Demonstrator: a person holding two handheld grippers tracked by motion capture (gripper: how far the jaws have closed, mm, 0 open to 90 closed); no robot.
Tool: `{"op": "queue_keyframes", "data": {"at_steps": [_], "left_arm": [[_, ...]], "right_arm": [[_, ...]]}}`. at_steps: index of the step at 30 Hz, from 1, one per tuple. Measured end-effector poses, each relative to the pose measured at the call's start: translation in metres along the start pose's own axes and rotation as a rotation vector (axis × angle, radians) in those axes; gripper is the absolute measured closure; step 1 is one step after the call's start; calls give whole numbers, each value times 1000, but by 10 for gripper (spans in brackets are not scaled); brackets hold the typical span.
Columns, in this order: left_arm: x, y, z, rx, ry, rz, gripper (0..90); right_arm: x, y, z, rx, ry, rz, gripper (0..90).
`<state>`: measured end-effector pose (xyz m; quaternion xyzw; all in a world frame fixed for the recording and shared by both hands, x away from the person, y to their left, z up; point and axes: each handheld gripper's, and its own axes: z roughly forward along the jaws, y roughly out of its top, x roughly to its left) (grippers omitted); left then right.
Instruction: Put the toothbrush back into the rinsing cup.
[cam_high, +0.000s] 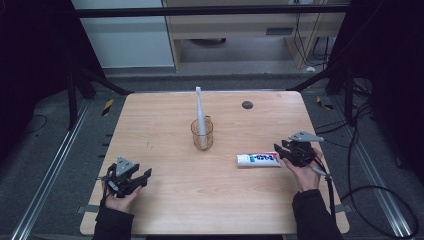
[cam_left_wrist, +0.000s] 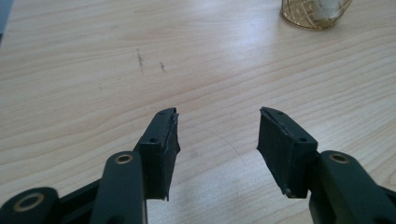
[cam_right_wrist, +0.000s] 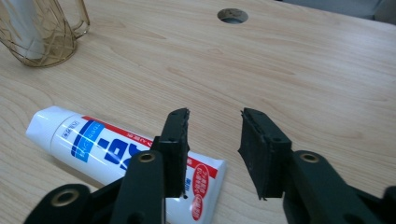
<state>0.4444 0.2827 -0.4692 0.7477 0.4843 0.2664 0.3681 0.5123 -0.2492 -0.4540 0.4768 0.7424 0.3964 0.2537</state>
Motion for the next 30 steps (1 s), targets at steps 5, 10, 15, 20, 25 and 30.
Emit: {"op": "queue_keyframes", "data": {"at_steps": [5, 10, 15, 20, 25, 30], "left_arm": [[3, -1, 0, 17, 10, -7, 494], [5, 0, -2, 28, 27, -11, 512], [8, 1, -1, 41, 34, -15, 509], [10, 1, 0, 44, 45, -23, 464], [12, 0, 2, 50, 49, -30, 444], [13, 0, 4, 58, 48, -27, 429]], "right_arm": [[8, -1, 11, 29, 19, 7, 761], [20, 7, 18, 22, 76, 51, 877], [36, 19, 31, 22, 104, 43, 900], [51, 23, 45, 22, 130, 62, 900], [60, 22, 59, 50, 131, 68, 900], [64, 18, 67, 106, 128, 58, 900]]}}
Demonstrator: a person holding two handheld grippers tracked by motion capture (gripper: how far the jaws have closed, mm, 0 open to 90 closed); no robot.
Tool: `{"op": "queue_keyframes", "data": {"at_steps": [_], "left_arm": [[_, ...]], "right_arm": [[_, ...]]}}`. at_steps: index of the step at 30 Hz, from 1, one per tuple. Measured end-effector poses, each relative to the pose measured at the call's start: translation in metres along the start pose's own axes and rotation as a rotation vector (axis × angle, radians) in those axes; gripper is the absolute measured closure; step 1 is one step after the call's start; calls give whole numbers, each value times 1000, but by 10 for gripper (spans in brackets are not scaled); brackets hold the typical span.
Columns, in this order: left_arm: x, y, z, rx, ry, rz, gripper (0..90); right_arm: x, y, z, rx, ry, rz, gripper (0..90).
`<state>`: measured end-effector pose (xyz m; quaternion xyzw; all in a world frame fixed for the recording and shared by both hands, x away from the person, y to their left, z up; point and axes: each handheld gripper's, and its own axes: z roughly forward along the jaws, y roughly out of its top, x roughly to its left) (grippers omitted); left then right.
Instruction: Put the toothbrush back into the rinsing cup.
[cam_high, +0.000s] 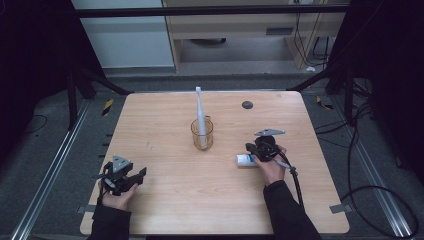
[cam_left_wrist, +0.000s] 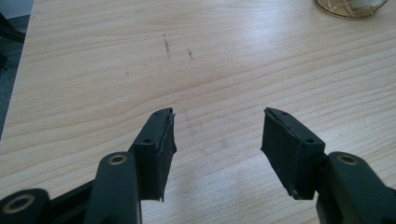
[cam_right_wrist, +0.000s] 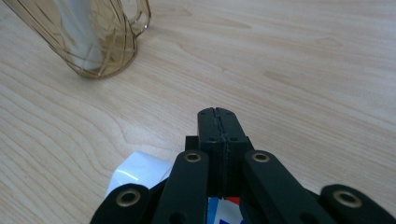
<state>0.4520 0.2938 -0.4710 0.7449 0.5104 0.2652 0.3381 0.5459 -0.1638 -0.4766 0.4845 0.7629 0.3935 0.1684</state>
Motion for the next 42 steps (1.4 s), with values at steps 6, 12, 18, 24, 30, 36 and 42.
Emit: {"op": "queue_keyframes", "data": {"at_steps": [6, 12, 18, 24, 30, 36, 42], "left_arm": [[0, 0, 1, 8, 3, 6, 420], [0, 0, 1, 13, 2, 6, 415], [-1, 0, 0, 14, 1, 10, 410], [-1, 0, 1, 18, -2, 11, 405], [-2, 0, 1, 22, -5, 10, 397], [-3, 1, 0, 18, -3, 11, 370], [-4, 1, 1, 25, -6, 15, 351]], "right_arm": [[3, -2, 5, 43, 8, -19, 900], [6, -3, 3, 59, 20, -30, 900], [12, -5, -1, 87, 33, -59, 900], [15, -10, -9, 96, 49, -69, 897], [17, -15, -19, 103, 62, -86, 890], [21, -19, -31, 92, 79, -91, 886], [21, -23, -38, 91, 86, -92, 886]]}}
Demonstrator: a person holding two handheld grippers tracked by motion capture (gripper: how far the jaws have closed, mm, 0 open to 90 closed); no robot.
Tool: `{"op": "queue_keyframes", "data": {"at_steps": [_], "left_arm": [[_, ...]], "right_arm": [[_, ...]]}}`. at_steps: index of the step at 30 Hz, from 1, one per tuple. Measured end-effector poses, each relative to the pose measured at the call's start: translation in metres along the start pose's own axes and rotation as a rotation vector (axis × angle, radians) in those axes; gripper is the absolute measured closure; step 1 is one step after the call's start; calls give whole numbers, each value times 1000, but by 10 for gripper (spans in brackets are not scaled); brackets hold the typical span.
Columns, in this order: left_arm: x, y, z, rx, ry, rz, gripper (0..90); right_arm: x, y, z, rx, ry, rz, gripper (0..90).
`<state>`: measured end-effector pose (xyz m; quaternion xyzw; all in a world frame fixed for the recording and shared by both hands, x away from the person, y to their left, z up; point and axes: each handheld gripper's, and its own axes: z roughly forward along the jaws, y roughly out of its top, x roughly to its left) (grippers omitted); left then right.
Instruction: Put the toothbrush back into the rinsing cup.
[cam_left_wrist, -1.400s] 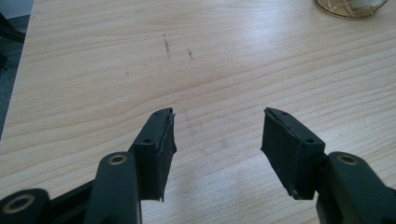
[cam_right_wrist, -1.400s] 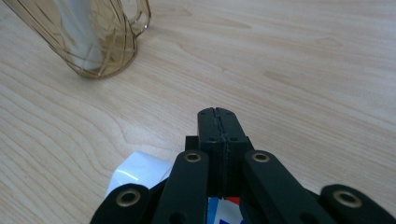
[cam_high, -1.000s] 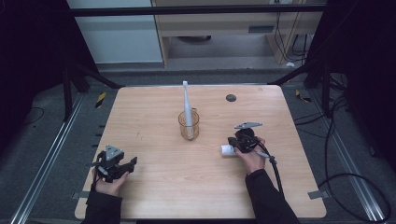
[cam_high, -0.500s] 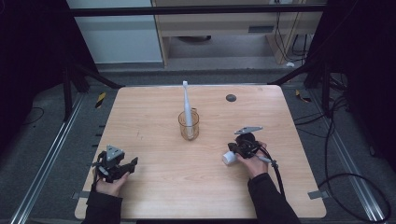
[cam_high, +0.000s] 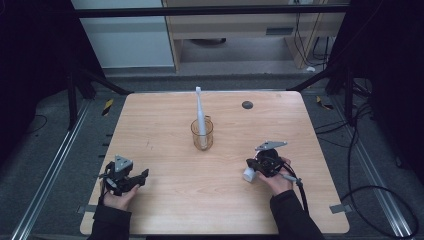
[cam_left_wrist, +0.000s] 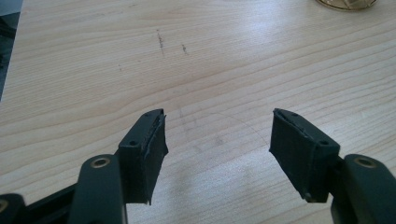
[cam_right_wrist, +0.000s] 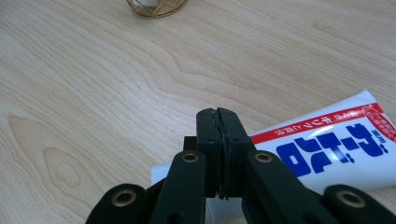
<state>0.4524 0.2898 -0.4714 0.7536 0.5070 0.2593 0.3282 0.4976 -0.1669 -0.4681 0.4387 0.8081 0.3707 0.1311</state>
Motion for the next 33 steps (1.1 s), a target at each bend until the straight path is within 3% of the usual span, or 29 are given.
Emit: {"op": "queue_keyframes", "data": {"at_steps": [14, 20, 33], "left_arm": [[-1, 2, -1, 18, 14, 6, 301], [-1, 2, -1, 31, 27, 1, 249], [-3, 2, -1, 26, 29, 10, 238]], "right_arm": [[0, -9, -12, 22, 6, -13, 897], [-3, -17, -22, 28, 2, 0, 896], [-10, -26, -39, 20, -5, 24, 879]]}}
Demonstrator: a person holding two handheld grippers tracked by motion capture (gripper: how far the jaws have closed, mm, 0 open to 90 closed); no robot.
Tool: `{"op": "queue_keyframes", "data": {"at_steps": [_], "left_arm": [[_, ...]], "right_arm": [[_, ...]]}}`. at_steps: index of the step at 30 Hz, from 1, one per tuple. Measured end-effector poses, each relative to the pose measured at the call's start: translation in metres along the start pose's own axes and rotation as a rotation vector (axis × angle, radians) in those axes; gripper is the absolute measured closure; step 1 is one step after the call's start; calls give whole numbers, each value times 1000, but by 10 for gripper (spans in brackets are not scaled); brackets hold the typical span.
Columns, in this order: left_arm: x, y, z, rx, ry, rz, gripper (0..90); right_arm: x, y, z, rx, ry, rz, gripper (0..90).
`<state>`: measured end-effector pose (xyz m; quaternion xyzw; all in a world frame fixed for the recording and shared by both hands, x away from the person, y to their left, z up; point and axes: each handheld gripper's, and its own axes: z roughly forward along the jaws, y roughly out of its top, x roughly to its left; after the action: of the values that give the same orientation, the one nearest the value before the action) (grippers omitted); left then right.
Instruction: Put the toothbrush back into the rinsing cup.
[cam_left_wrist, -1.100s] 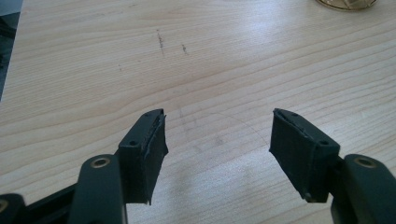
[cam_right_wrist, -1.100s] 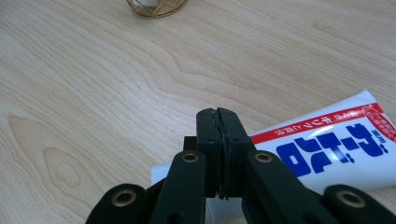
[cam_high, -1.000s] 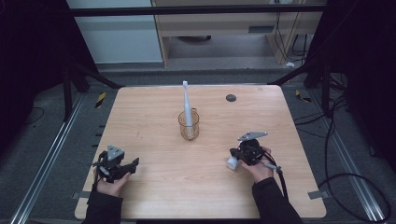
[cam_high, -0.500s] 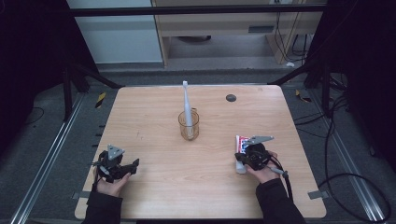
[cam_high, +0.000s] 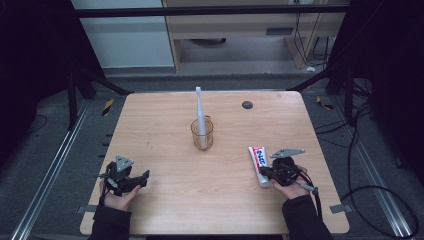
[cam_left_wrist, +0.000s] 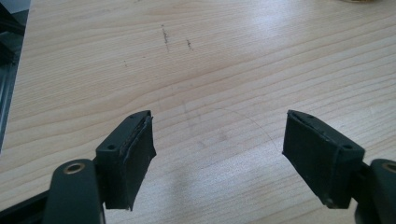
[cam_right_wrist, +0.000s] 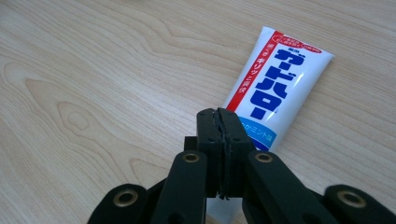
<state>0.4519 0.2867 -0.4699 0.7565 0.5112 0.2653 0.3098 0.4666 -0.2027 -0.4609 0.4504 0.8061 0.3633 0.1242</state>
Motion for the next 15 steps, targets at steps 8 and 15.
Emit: {"op": "queue_keyframes", "data": {"at_steps": [8, 15], "left_arm": [[0, 0, 1, 0, -12, 1, 266], [2, 0, 1, -3, -18, -14, 266]], "right_arm": [[15, 7, 16, 28, 31, -30, 882], [11, 3, 15, 59, 21, -17, 898]]}}
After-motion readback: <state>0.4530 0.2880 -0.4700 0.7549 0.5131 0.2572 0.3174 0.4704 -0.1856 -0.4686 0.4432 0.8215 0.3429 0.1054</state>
